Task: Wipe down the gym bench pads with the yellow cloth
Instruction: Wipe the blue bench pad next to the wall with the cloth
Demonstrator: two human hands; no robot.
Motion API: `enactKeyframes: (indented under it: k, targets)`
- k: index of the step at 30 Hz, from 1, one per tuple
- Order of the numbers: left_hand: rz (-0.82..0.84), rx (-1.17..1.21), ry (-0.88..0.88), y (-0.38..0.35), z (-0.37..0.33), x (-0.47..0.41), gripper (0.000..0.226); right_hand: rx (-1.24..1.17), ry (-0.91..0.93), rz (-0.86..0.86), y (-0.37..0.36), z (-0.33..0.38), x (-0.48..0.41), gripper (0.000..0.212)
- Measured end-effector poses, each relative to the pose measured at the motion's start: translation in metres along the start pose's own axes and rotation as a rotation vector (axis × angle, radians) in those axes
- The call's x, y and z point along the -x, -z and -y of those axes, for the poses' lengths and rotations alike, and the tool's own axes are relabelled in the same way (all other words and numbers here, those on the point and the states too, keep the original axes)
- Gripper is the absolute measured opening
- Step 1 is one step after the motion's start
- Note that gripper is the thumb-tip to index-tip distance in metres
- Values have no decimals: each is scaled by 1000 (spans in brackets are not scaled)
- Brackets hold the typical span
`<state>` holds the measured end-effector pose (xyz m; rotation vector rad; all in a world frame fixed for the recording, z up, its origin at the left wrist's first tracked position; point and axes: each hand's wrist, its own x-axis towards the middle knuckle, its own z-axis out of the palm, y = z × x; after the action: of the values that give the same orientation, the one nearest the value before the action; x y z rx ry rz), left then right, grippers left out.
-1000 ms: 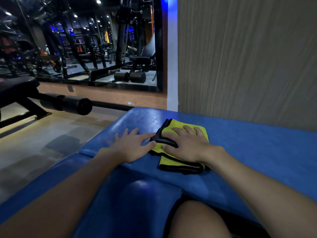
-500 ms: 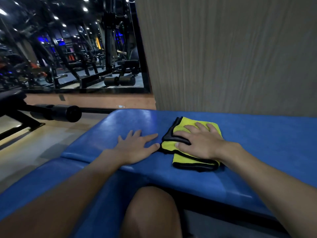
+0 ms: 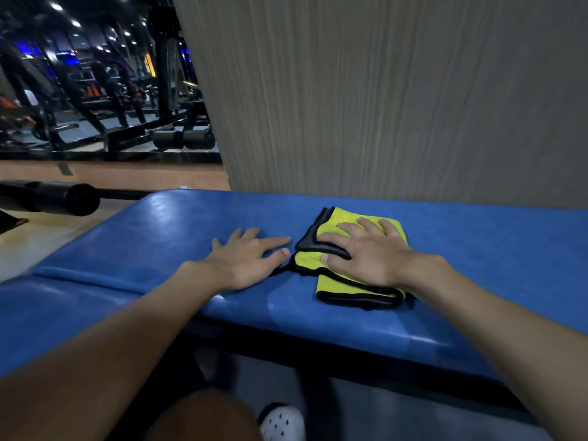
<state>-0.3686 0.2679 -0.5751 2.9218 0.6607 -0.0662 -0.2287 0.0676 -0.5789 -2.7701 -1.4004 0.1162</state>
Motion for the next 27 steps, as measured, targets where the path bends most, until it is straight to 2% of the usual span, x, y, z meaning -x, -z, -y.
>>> enactKeyframes:
  k: [10,16,21,27]
  targets:
    - [6,-28,-66,-13,-54,1,54,21,-64,6,5,-59,47,58]
    - [44,-65,-137,-16,-99,-1,53,16,-169,-22,4,-92,76,59]
    - [-2,-1,-141,-20,-116,-2,53,-5,-137,-35,3,-104,87,57]
    - [2,5,-177,-24,-133,-3,50,26,-271,-42,6,-139,110,59]
